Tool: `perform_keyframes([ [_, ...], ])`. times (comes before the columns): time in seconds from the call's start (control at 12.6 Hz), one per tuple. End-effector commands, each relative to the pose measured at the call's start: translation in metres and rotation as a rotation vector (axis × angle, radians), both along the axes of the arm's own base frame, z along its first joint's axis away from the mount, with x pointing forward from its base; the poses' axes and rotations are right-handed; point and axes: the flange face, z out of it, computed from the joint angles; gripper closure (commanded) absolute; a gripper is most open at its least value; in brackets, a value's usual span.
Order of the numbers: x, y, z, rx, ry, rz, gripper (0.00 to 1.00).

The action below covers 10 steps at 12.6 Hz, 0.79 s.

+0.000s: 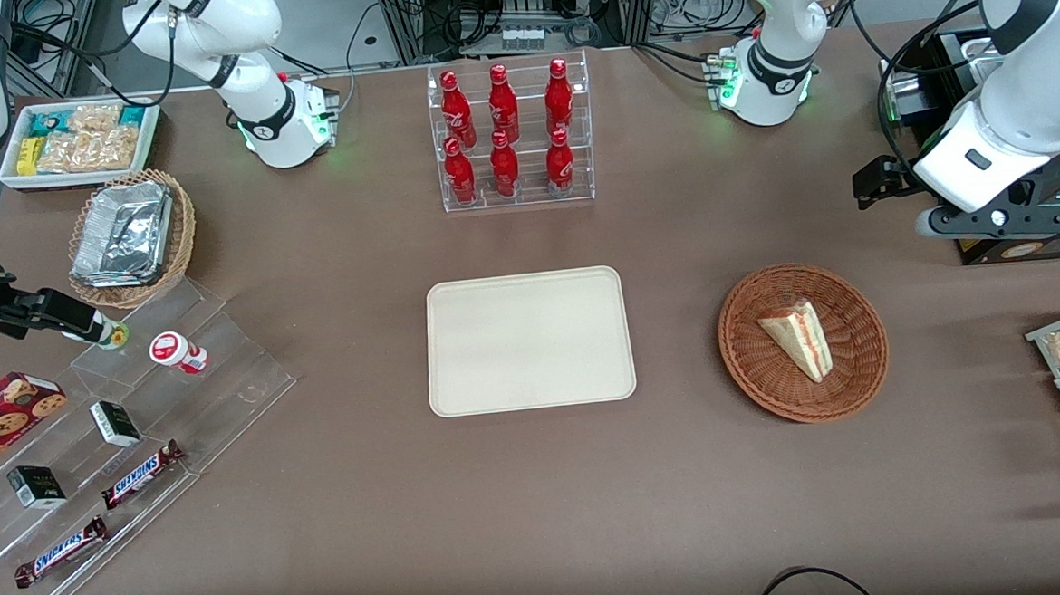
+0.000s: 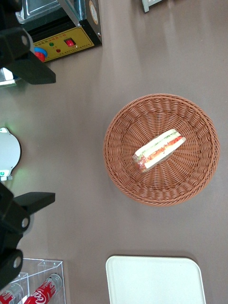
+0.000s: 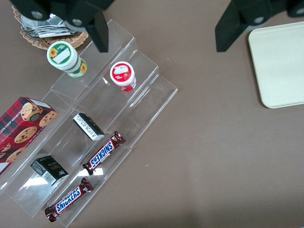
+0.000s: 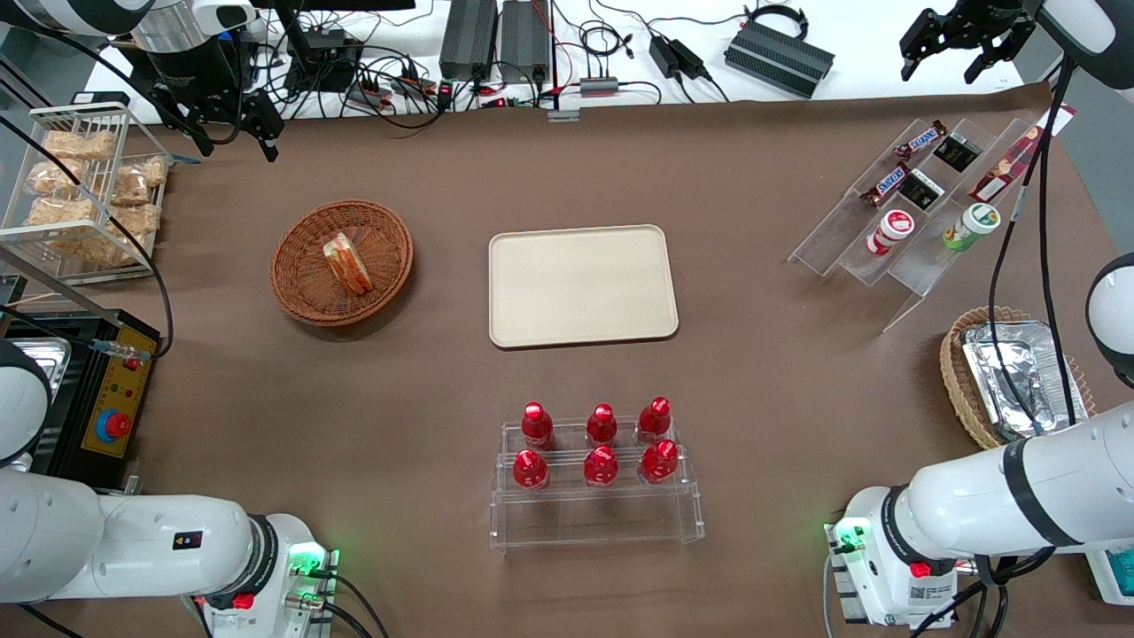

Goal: Place sandwich from basket to tray
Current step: 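Move the left gripper over the sandwich in the wicker basket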

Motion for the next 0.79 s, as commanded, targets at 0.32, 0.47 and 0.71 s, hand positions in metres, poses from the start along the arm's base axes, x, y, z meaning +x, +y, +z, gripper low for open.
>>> perform_keyframes([
  [0.32,-0.004,0.001,0.001,-0.018,0.005,-0.009,0.00],
  [0.47,-0.002,0.001,-0.015,-0.020,-0.001,-0.010,0.00],
  [0.71,0.000,0.001,-0.050,-0.019,-0.002,-0.011,0.00],
])
